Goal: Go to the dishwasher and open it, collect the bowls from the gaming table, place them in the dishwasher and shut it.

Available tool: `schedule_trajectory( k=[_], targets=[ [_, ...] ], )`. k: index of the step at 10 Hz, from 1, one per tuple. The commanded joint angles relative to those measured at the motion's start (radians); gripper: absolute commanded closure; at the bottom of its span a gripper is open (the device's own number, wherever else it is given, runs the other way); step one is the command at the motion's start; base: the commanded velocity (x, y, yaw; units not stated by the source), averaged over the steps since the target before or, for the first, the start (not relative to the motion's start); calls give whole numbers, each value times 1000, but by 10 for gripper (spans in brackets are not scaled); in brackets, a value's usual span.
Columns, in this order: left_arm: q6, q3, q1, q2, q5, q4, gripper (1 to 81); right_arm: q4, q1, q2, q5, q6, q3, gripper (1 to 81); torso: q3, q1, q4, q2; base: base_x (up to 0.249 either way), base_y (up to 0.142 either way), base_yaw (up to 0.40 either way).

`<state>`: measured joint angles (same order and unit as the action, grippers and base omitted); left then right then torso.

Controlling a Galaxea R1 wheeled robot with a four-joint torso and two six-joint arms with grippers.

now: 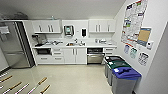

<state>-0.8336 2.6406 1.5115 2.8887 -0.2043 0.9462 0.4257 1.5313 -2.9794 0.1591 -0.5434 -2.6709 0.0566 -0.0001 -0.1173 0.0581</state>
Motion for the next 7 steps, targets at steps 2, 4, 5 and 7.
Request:
schedule_trajectory(
  k=[2,4,5,7],
  targets=[
    [2,-1,-47,-11,25,-1,811,4,-49,9,-33,2,5,811,0,0,0,0,190,0,0],
    [4,-1,-47,-11,25,-1,811,4,-49,9,-35,2,3,811,0,0,0,0,190,0,0],
    [4,-1,-47,-11,25,-3,811,4,-50,7,-35,2,2,811,0,0,0,0,190,0,0],
    [4,-1,-46,-9,25,-3,811,5,-52,7,-36,2,2,811,0,0,0,0,190,0,0]
  ],
)
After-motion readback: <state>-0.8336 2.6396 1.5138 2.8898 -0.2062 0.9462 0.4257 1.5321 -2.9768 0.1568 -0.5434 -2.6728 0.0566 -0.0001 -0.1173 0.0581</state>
